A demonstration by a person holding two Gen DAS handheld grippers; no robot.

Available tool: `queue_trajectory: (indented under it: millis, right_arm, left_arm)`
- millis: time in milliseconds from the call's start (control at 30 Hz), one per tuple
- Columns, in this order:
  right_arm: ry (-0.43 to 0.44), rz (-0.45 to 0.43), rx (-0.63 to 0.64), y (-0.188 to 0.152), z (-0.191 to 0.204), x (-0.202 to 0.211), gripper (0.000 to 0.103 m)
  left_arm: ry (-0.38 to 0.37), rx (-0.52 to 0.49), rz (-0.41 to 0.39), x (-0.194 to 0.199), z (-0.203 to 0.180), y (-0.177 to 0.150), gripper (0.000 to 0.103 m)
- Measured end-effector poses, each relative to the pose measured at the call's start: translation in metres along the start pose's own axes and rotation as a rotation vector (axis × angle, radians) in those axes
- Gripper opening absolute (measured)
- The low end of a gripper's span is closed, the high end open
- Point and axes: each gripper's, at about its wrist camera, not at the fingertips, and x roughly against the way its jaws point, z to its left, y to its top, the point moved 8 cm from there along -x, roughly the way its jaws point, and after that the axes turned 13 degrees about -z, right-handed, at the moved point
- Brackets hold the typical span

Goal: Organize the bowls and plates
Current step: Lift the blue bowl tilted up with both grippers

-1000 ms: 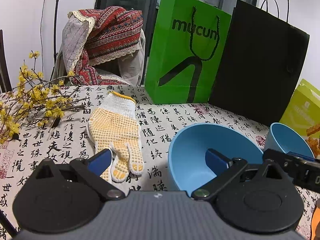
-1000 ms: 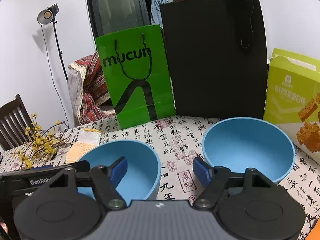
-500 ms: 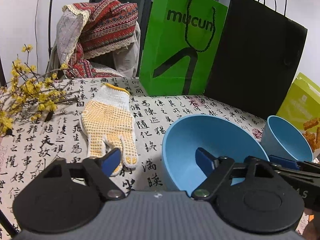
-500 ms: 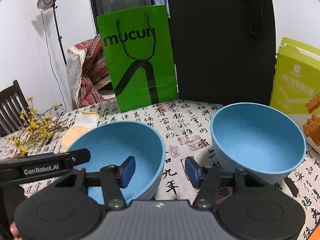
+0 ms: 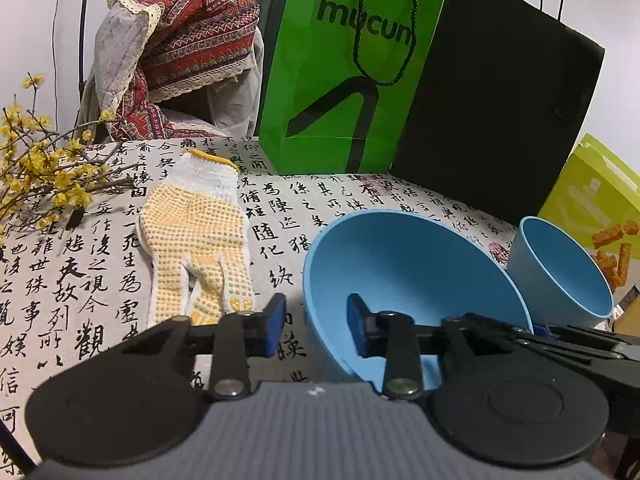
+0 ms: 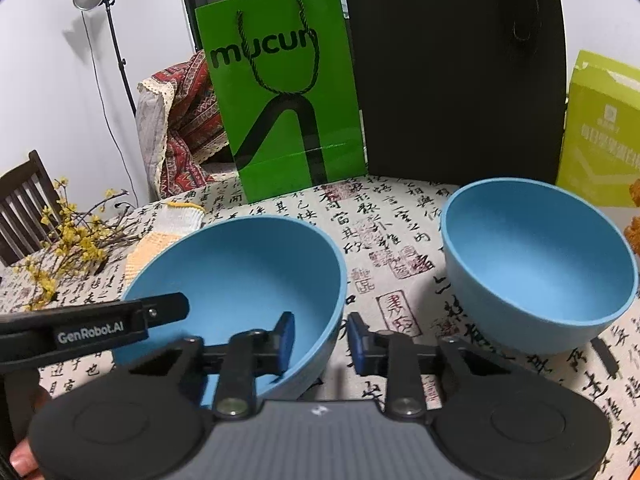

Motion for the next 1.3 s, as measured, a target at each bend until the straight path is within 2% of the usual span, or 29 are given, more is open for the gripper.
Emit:
queue_trajectory:
  millis: [200,300,867,1300]
  right_arm:
    - [-0.006,0.000,-0.012,-0.001,0.000,0.000,0.021]
    - [-0.011,0.001,-0.020,-0.002,-0.001,0.000,0.020]
    - [-0.025,-0.001,-0.031,-0.003,-0.001,-0.001,0.017]
    - [-0.015,-0.051,-0.040,0.011,0.000,0.014,0.016]
  left_arm:
    - [-0.004,0.011,0.000,0.000,0.001,0.000,0.017]
    - [0.003,0.000,-0.004,0.000,0.001,0.000,0.014]
    - [0.016,-0.017,-0.031,0.005,-0.002,0.002,0.013]
    - [0.016,-0.075,-0.087,0.022,-0.012,0.017,0.013]
